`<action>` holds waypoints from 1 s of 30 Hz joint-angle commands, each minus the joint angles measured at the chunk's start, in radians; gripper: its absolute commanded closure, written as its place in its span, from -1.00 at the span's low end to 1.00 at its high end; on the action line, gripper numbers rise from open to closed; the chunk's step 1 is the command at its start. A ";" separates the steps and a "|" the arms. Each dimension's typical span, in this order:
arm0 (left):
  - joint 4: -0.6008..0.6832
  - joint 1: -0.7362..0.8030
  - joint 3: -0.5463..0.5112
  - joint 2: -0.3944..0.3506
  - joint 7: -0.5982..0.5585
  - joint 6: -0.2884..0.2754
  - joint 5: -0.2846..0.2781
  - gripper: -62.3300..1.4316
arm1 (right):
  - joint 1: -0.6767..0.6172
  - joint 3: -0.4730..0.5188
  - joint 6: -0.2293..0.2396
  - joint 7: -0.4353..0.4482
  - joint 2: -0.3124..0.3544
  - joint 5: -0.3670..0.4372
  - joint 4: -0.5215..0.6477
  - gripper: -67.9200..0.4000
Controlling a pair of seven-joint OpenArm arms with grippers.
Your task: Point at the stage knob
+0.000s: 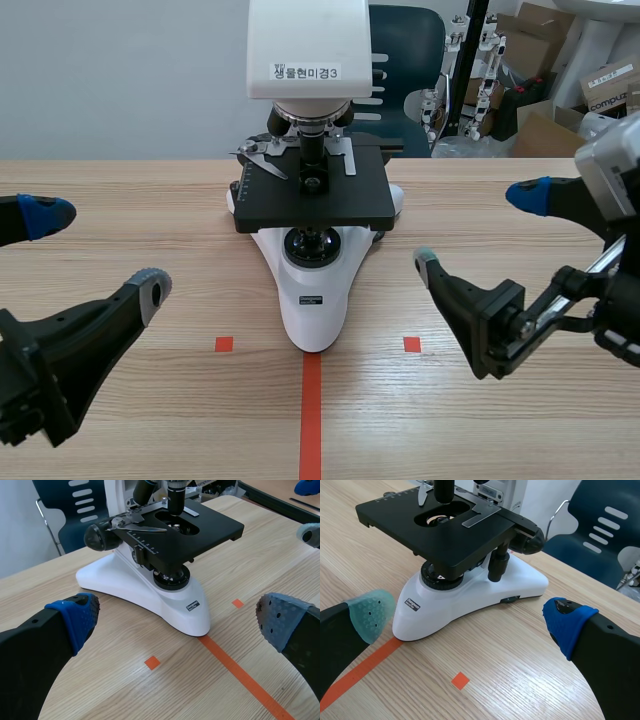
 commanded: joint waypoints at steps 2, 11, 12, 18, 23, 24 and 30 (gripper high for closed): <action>0.006 -0.001 0.006 0.010 -0.014 -0.002 -0.010 -1.00 | 0.006 0.012 -0.016 0.012 0.002 0.012 0.006 -1.00; 0.006 -0.001 0.006 0.010 -0.014 -0.002 -0.010 -1.00 | 0.006 0.011 -0.016 0.019 0.002 0.012 0.006 -1.00; 0.006 -0.001 0.006 0.010 -0.014 -0.002 -0.010 -1.00 | 0.006 0.011 -0.016 0.019 0.002 0.012 0.006 -1.00; 0.006 -0.001 0.006 0.010 -0.014 -0.002 -0.010 -1.00 | 0.006 0.011 -0.016 0.019 0.002 0.012 0.006 -1.00; 0.006 -0.001 0.006 0.010 -0.014 -0.002 -0.010 -1.00 | 0.006 0.011 -0.016 0.019 0.002 0.012 0.006 -1.00; 0.006 -0.001 0.006 0.010 -0.014 -0.002 -0.010 -1.00 | 0.006 0.011 -0.016 0.020 0.002 0.012 0.006 -1.00; 0.006 -0.001 0.006 0.010 -0.013 -0.002 -0.010 -1.00 | 0.006 0.011 -0.016 0.024 0.002 0.012 0.006 -1.00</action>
